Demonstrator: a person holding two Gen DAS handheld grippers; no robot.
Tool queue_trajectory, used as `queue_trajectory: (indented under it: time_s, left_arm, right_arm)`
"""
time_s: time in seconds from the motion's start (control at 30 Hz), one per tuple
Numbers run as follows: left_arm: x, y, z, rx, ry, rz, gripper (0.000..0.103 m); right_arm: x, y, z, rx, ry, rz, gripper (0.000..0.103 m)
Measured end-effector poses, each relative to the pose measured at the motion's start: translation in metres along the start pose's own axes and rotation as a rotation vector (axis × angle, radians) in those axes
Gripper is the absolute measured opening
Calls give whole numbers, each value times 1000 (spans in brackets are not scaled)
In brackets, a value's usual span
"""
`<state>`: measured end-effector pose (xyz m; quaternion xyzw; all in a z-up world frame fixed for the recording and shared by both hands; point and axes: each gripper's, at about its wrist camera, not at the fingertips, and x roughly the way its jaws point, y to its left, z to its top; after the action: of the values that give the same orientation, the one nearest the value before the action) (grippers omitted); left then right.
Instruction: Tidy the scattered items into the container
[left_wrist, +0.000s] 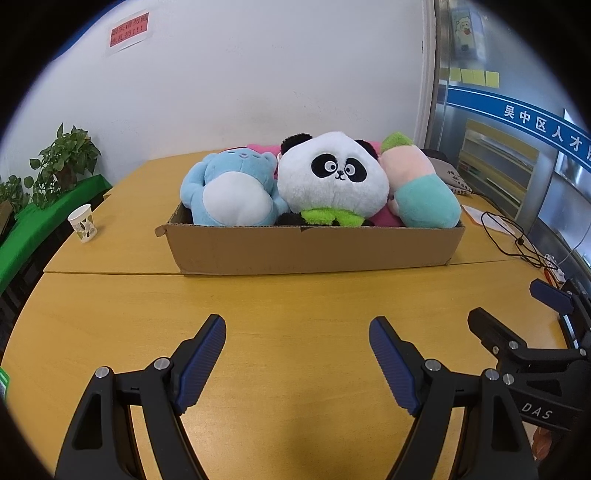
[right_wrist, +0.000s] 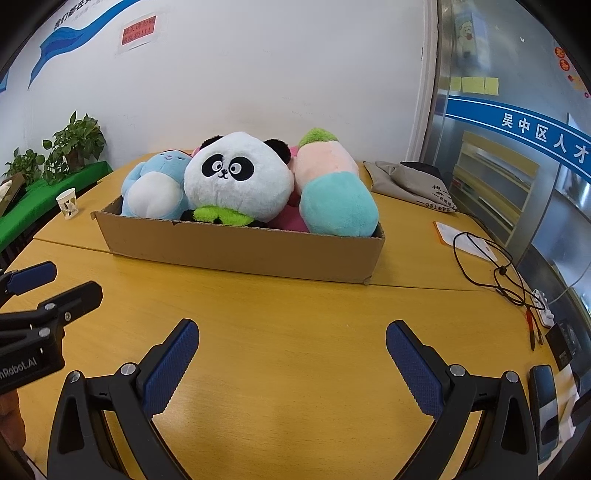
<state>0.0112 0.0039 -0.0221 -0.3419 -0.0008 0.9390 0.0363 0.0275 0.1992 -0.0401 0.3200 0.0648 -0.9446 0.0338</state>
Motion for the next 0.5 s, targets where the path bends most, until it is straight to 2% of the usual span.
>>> queue_trajectory:
  time_s: [0.13, 0.27, 0.5]
  left_arm:
    - [-1, 1, 1, -2, -3, 1, 80]
    - [-1, 4, 0, -12, 7, 33, 80]
    - [1, 1, -4, 2, 23, 32, 80]
  right_arm:
    - [1, 3, 0, 2, -2, 3, 103]
    - [1, 8, 0, -11, -6, 12, 103]
    - [1, 9, -1, -8, -7, 7, 103]
